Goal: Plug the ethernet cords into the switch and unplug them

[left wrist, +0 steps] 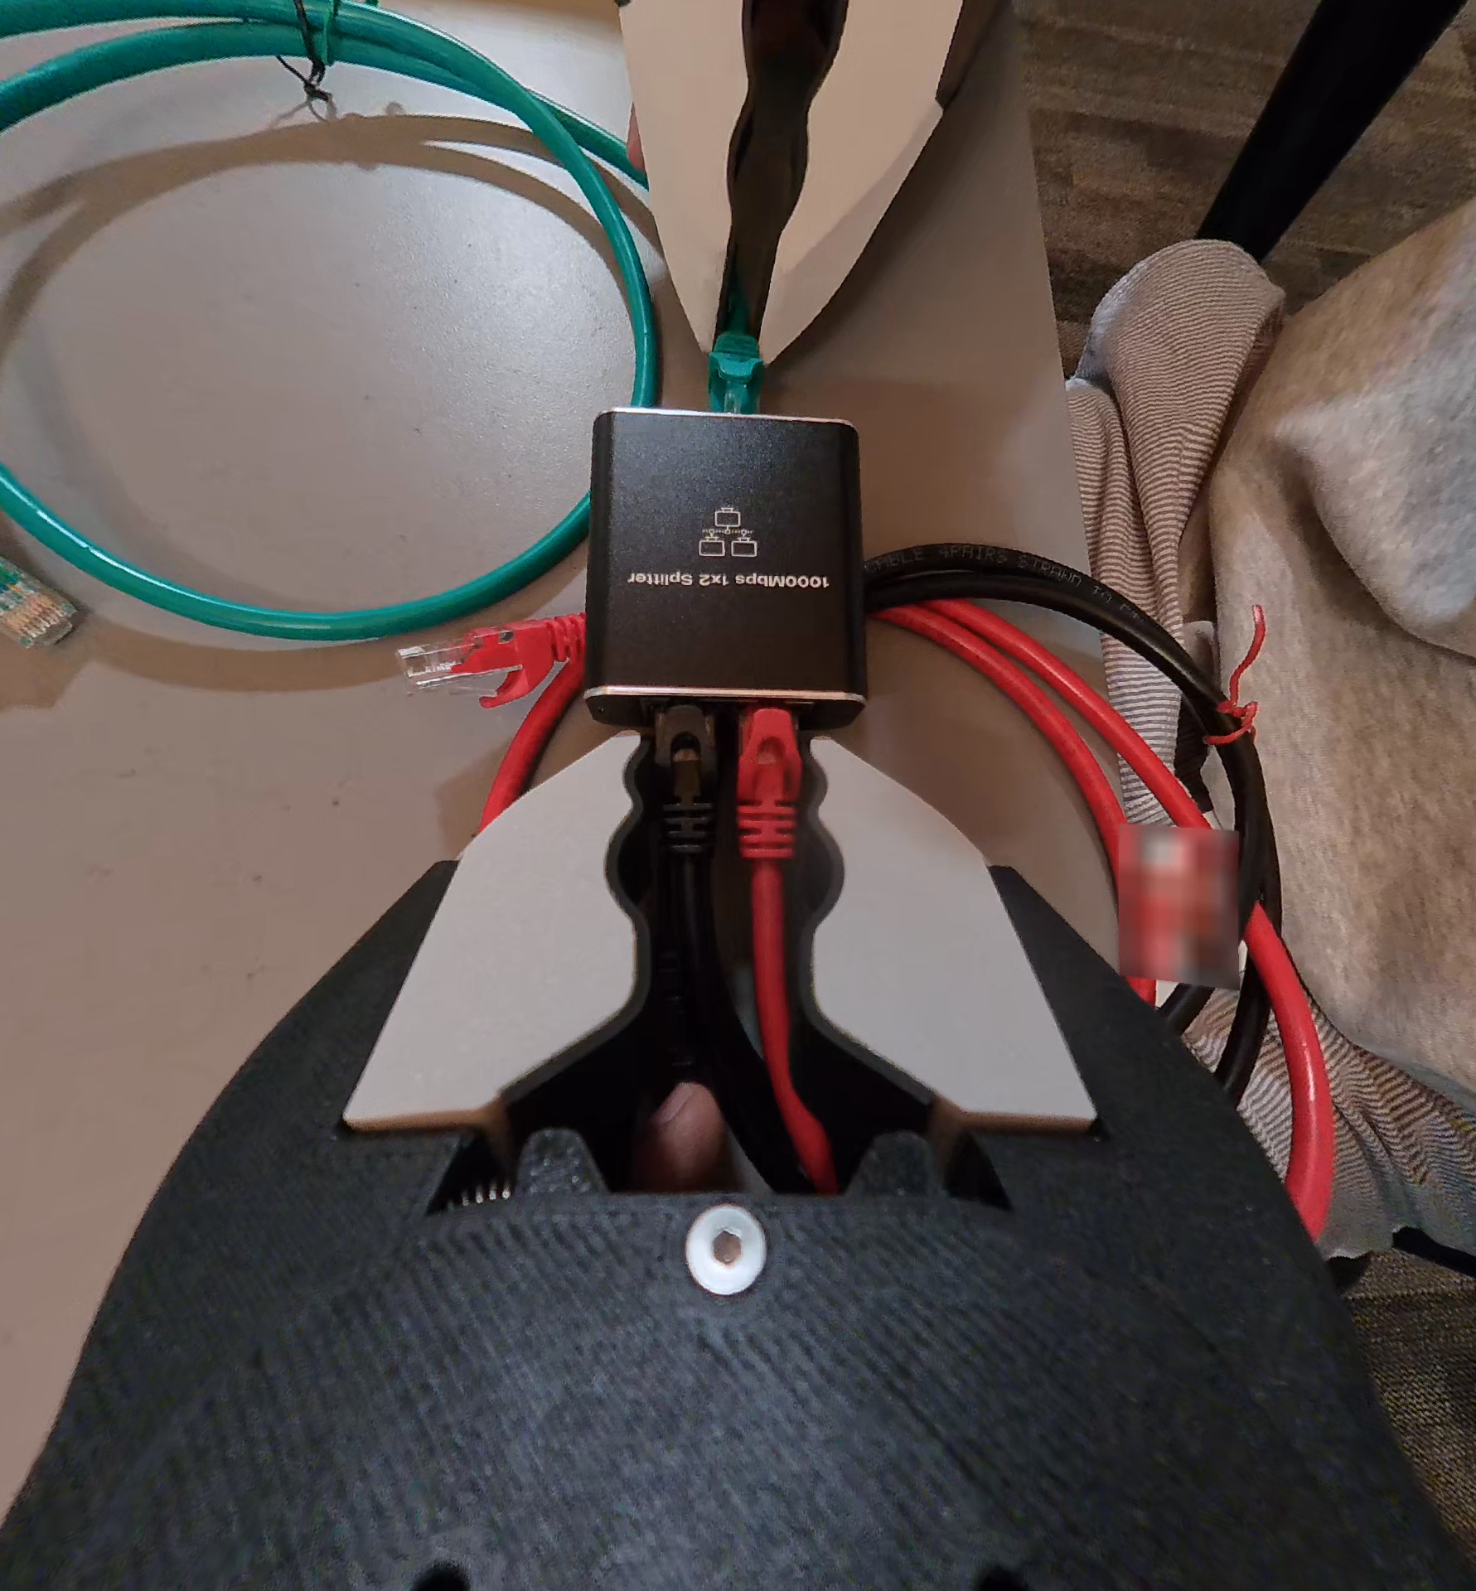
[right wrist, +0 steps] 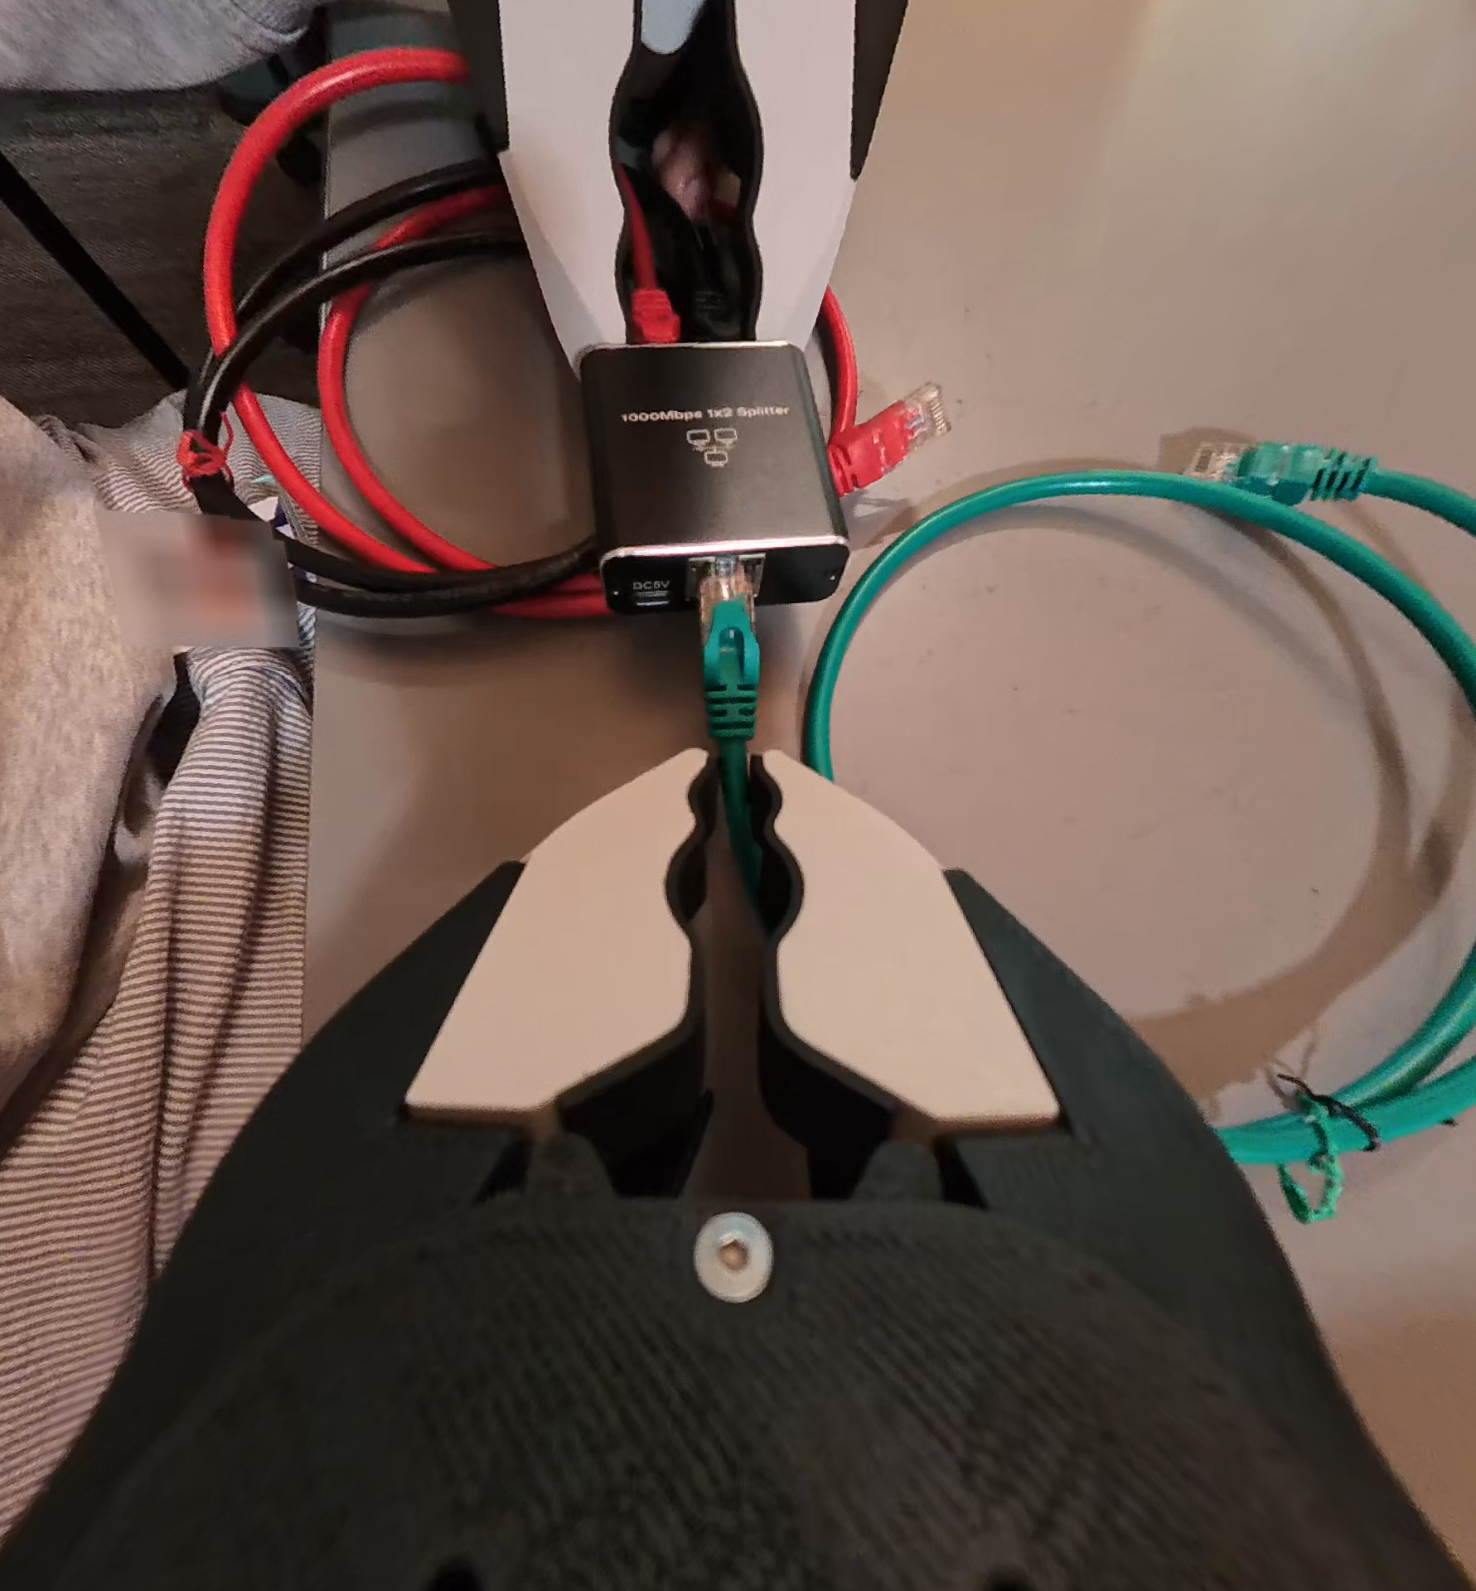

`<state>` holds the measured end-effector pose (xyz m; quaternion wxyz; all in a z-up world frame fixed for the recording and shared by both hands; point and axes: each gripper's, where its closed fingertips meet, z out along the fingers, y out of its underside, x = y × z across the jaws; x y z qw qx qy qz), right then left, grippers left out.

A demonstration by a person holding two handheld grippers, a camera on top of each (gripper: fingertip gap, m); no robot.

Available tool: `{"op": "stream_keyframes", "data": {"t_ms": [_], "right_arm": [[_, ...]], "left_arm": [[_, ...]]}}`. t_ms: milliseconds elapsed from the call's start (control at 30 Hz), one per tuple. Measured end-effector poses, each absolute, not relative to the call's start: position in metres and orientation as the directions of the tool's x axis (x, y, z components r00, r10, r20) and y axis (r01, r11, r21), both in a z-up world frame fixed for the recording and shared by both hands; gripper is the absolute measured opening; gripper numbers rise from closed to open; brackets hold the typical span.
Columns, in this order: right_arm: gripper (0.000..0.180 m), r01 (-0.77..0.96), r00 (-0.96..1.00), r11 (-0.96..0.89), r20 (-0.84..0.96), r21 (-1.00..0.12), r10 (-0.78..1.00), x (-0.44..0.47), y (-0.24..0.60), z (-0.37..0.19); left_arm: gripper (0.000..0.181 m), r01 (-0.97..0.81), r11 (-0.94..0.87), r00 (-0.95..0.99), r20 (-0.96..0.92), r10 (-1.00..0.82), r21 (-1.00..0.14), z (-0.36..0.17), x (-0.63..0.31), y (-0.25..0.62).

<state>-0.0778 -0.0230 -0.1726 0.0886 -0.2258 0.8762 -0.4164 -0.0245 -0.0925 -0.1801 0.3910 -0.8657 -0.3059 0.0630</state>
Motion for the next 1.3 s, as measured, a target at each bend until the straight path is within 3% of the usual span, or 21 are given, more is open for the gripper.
{"op": "stream_keyframes", "data": {"t_ms": [600, 800, 1300], "right_arm": [[0.006, -0.324, -0.878, 0.532, 0.04, -0.782, -0.477, -0.0759, -0.025, -0.1687], [0.006, -0.35, -0.873, 0.536, 0.059, -0.769, -0.485, -0.0737, -0.0259, -0.172], [0.006, -0.367, -0.872, 0.514, 0.094, -0.775, -0.48, -0.0765, -0.027, -0.1663]], "left_arm": [[0.032, 0.49, -0.499, 0.8, 0.143, 0.582, -0.714, -0.1802, -0.025, -0.0929], [0.031, 0.53, -0.422, 0.783, 0.232, 0.577, -0.736, -0.1732, -0.026, -0.0929], [0.032, 0.519, -0.45, 0.785, 0.196, 0.588, -0.727, -0.1767, -0.0257, -0.093]]}}
